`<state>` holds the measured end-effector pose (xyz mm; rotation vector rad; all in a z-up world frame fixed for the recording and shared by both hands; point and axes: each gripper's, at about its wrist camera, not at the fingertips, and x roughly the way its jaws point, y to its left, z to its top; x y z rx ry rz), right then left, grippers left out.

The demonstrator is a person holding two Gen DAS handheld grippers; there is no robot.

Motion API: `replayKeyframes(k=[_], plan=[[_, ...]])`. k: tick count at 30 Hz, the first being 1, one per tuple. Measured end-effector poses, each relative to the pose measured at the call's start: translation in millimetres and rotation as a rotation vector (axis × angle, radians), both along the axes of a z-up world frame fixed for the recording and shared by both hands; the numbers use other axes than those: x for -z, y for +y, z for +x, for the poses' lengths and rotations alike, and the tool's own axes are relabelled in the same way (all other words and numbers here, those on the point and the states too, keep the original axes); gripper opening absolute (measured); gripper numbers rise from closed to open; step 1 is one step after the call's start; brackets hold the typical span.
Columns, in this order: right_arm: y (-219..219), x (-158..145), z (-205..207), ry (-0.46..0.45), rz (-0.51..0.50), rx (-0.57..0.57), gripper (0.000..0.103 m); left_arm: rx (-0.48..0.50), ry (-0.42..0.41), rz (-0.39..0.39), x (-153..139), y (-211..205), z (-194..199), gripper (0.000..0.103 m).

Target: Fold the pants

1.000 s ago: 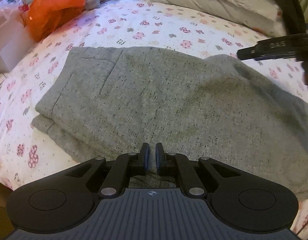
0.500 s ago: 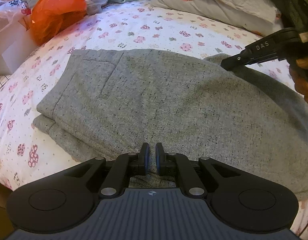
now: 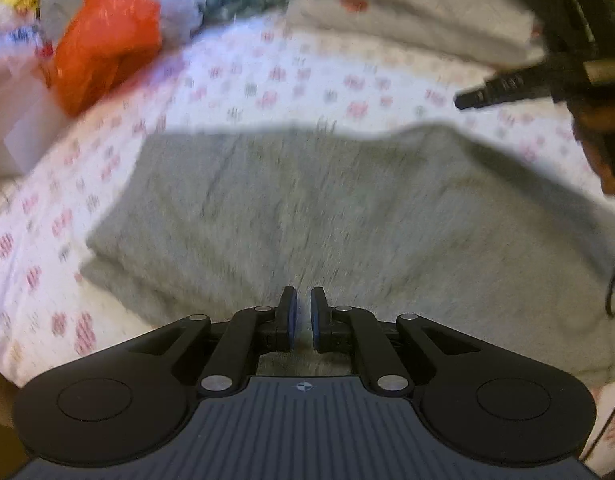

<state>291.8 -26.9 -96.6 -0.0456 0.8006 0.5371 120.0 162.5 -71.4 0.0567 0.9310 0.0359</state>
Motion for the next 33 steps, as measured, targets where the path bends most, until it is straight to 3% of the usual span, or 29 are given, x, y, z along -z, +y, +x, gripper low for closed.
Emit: replayKeyframes(k=[2, 5, 9, 13, 18, 19, 24, 29, 33], plan=[[-14, -18, -15, -0.037, 0.024, 0.012, 0.034, 0.016, -0.041, -0.007, -13, -8, 0, 0.009], [-26, -23, -39, -0.011, 0.039, 0.004, 0.022, 0.061, -0.024, -0.011, -8, -26, 4, 0.009], [-25, 4, -62, 0.059, -0.041, 0.014, 0.017, 0.092, 0.125, 0.012, 32, -34, 1, 0.009], [-41, 33, -58, 0.045, -0.163, 0.172, 0.013, 0.102, 0.096, 0.057, 32, -41, -13, 0.010], [-80, 23, -60, 0.065, -0.056, 0.274, 0.014, 0.092, 0.085, 0.057, 13, -43, -12, 0.010], [-88, 16, -68, 0.045, -0.038, 0.286, 0.015, 0.087, 0.070, 0.049, 4, -44, -13, 0.010], [-166, -13, -126, 0.003, 0.077, 0.464, 0.052, 0.133, -0.015, 0.005, -26, -83, -12, 0.010], [-256, -19, -194, 0.003, 0.071, 0.738, 0.058, 0.247, -0.010, -0.032, -20, -152, -8, 0.010], [-317, -22, -237, 0.012, 0.027, 0.925, 0.070, 0.311, 0.035, -0.086, -4, -195, -8, 0.010]])
